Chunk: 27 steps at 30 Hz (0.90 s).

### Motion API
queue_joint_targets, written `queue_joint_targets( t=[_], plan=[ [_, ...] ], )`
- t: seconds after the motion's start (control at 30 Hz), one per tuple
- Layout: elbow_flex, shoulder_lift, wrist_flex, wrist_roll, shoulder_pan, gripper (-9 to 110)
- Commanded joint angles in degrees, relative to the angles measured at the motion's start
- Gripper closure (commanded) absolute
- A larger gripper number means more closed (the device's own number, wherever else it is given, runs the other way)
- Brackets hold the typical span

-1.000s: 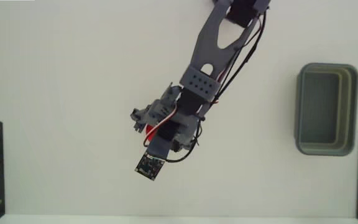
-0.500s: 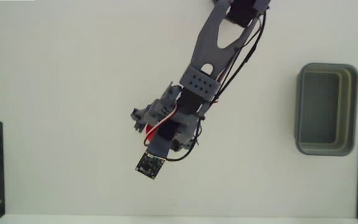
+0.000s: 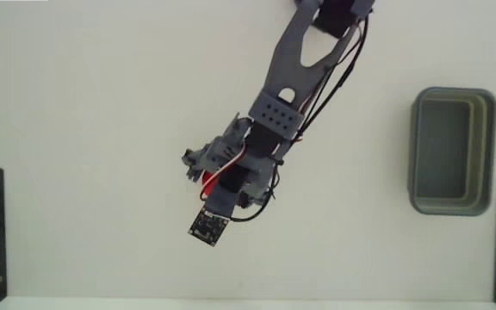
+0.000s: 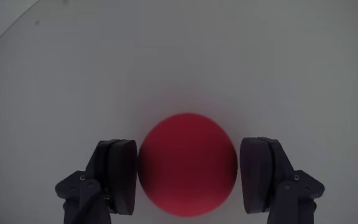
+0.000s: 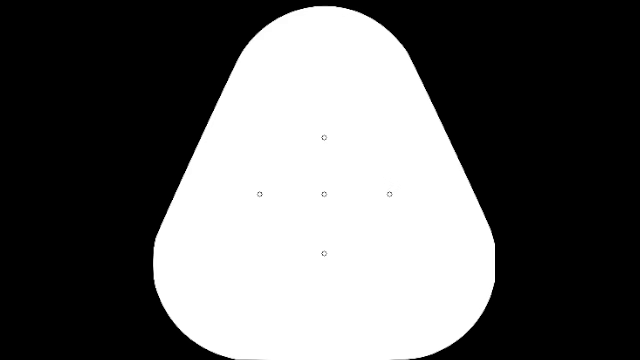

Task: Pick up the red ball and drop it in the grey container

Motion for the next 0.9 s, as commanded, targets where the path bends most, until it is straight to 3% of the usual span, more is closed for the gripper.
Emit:
queue_joint_targets(
  t=[0.0, 0.87],
  plan=[
    [0.87, 1.32, -1.13, 0.26, 0.30, -9],
    [4.70, 0.59, -5.70, 0.26, 0.30, -9]
  ],
)
